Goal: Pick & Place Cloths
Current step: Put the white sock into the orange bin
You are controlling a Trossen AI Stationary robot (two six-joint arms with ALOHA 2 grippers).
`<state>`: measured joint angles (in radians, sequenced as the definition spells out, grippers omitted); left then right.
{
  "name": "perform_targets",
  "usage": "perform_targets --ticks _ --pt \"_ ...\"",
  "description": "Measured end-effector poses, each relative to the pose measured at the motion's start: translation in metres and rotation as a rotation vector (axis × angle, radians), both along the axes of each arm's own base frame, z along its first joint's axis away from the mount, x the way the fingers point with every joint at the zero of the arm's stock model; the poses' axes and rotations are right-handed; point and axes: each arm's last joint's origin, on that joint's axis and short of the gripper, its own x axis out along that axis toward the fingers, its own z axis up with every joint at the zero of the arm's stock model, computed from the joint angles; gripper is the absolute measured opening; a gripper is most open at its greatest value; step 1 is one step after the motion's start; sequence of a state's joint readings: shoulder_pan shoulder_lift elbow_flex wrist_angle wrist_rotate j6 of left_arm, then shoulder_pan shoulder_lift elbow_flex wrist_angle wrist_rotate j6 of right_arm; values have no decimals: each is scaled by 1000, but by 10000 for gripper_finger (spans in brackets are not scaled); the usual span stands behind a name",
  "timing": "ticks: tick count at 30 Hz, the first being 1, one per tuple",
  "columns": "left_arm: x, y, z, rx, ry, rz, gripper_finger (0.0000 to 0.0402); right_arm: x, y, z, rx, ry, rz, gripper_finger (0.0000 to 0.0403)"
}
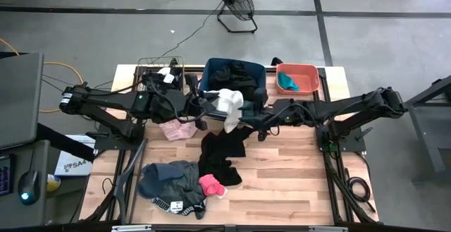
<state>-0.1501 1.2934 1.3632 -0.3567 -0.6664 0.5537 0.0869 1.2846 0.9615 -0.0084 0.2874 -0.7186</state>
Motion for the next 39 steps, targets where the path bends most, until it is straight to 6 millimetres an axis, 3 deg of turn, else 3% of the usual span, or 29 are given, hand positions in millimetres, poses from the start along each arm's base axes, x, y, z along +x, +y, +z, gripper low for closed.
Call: perform_targets --ticks 7,15,19,29,32,39 --pt "1 0 3 -3 -29 3 0 0 10 7 -365 11 33 174" --pt "2 0 7 9 -69 -1 0 1 9 19 -481 -60 -71 180" --pt "2 0 7 10 -72 -1 0 4 6 16 -490 -43 -77 223" --pt "3 -1 12 -2 -119 -23 0 22 -3 6 -658 -18 -96 384" --pt "4 -2 13 -11 -140 -51 0 29 -6 7 -676 -71 -130 395" --pt "5 -4 17 -37 -184 -123 0 38 -12 6 -702 -143 -157 376"
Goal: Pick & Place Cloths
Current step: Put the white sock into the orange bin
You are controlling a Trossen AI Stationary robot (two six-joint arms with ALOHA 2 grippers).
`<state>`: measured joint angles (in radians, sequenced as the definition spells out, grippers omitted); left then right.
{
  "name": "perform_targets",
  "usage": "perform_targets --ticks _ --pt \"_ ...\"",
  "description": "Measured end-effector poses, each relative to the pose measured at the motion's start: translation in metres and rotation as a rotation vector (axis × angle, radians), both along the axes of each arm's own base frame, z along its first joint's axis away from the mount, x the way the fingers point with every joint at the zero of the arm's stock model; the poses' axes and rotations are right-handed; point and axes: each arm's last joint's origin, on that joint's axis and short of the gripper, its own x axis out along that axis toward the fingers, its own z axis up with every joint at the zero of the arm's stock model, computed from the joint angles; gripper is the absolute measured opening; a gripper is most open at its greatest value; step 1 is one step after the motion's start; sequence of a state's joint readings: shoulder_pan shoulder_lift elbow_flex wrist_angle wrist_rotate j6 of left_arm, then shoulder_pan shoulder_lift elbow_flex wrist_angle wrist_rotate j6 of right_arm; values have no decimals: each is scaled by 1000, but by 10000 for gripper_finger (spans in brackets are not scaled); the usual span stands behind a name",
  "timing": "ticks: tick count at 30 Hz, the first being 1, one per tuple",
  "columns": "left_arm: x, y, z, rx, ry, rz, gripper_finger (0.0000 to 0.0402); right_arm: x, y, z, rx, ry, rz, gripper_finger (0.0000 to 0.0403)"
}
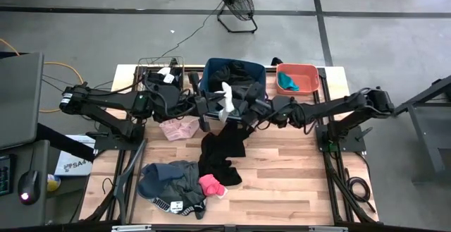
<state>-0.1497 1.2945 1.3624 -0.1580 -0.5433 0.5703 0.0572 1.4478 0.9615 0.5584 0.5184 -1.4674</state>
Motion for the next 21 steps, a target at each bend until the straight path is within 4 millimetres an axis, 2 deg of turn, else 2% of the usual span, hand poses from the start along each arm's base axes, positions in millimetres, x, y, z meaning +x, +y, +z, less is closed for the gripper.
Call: perform_targets --ticks 8,16,21 --pt "0 -1 0 -29 -12 -23 0 0 6 6 2 -67 81 349" --pt "0 -1 -2 -70 -7 -23 0 0 20 6 3 -72 180 284" --pt "1 -1 -3 -81 -6 -21 0 -1 25 8 91 -127 202 250"
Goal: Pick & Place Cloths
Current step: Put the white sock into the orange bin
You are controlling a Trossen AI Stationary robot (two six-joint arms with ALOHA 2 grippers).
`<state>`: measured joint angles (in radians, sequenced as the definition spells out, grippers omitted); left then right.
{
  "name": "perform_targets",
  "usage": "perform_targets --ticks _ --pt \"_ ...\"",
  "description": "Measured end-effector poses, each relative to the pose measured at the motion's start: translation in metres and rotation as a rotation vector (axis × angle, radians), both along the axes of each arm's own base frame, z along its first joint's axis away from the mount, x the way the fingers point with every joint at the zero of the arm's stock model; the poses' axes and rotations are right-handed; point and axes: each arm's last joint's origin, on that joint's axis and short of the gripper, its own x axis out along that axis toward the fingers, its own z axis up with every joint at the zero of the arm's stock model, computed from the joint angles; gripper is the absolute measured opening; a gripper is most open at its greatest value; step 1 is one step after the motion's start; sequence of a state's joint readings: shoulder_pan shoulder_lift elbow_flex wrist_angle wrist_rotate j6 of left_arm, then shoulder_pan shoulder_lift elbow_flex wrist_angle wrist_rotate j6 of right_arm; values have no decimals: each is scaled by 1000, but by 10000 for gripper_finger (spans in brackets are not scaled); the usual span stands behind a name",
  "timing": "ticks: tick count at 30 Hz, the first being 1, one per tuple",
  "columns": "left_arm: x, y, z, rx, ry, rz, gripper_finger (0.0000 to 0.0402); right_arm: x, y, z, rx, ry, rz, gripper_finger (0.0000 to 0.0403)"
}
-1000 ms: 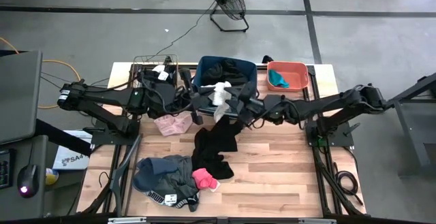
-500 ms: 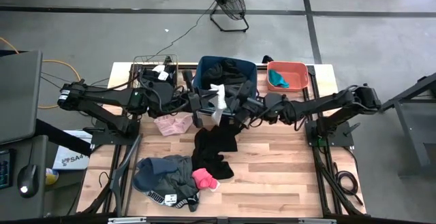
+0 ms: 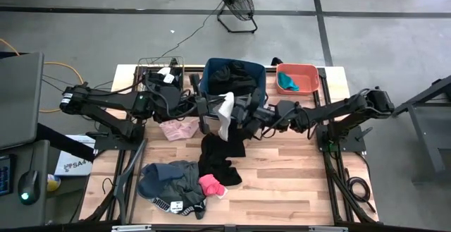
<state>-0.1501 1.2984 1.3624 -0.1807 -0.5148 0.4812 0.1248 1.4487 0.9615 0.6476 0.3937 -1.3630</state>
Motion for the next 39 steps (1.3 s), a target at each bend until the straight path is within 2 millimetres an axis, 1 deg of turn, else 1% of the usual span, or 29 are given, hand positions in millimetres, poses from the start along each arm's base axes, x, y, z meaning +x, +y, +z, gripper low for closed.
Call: perform_targets --ticks 2,4,6,10,12,15,18,21,24,26,28,31,36,39 --pt "1 0 -1 1 3 0 0 0 0 1 66 -30 7 245" --pt "1 0 -1 5 4 0 0 -1 -1 2 170 -75 -20 244" --pt "1 0 -1 9 5 2 0 -2 -3 3 287 -124 -102 246" --pt "0 1 0 22 1 46 0 -7 -10 3 509 -256 -349 260" --pt "0 2 0 36 4 60 0 -10 -11 3 569 -312 -442 272" --pt "1 6 1 38 -4 75 0 -14 -5 4 633 -367 -507 293" --pt "5 13 -1 37 -5 110 0 -16 7 4 706 -410 -508 313" --pt "12 24 -2 35 -26 152 0 -19 22 4 770 -430 -454 328" --pt "18 32 -4 33 -45 171 0 -19 35 4 852 -427 -311 334" --pt "23 35 -2 27 -84 149 0 -18 39 4 902 -419 -223 335" --pt "24 36 -4 26 -80 132 0 -18 38 4 919 -422 -205 333" --pt "30 35 -6 23 -92 94 0 -16 31 4 917 -437 -229 333" --pt "31 34 -5 -6 -114 26 0 -12 15 4 957 -466 -227 332" --pt "31 33 -6 -13 -111 14 0 -11 8 1 962 -460 -256 321"
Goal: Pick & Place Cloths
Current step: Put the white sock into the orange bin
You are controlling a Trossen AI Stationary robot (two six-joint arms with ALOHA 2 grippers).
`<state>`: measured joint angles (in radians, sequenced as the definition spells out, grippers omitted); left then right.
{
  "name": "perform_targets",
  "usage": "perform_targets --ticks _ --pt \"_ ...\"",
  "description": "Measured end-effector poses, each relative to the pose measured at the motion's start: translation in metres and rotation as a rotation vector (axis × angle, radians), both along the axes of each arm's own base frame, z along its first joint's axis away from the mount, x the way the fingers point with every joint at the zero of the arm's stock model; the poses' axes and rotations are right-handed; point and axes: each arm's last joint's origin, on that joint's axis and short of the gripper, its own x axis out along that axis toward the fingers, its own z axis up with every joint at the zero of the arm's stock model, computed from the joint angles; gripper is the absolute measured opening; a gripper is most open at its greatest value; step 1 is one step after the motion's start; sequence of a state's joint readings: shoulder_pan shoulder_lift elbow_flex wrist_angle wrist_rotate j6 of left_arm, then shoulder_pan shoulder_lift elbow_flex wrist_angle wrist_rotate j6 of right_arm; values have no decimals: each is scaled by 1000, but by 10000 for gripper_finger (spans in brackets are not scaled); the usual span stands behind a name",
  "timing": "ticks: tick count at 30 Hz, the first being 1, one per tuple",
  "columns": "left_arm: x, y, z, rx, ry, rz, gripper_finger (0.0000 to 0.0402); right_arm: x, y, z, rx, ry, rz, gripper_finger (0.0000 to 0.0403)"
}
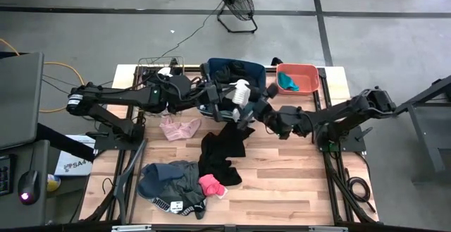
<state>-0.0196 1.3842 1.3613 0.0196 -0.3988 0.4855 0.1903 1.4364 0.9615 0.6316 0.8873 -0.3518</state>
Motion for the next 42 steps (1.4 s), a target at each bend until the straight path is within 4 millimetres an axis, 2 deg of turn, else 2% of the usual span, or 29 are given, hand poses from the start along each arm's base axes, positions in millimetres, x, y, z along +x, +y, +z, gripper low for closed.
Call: perform_targets --ticks 3,6,15,17,20,23,29,34,38,42 --pt "0 0 0 0 0 0 0 0 -2 -2 5 12 -8 290" --pt "0 0 -1 1 15 0 0 0 -2 -2 3 21 -10 240" --pt "0 0 -2 4 24 7 0 -1 -3 -4 -13 54 -70 44" --pt "0 0 -2 4 24 7 1 -1 -3 -4 -15 57 -70 14" --pt "0 0 -2 7 26 7 18 -1 -3 -4 -18 60 -74 10" --pt "0 0 -3 20 40 7 58 -1 -4 -4 -21 69 -106 7" --pt "-1 1 -3 40 58 47 183 -4 -2 -4 -39 104 -190 6" --pt "-12 6 3 74 69 215 271 -11 -4 -1 -85 210 -440 5" --pt "-27 8 9 56 74 306 301 -19 -16 6 -109 339 -645 5" --pt "-38 8 11 10 87 316 304 -29 -36 16 -104 359 -715 5"
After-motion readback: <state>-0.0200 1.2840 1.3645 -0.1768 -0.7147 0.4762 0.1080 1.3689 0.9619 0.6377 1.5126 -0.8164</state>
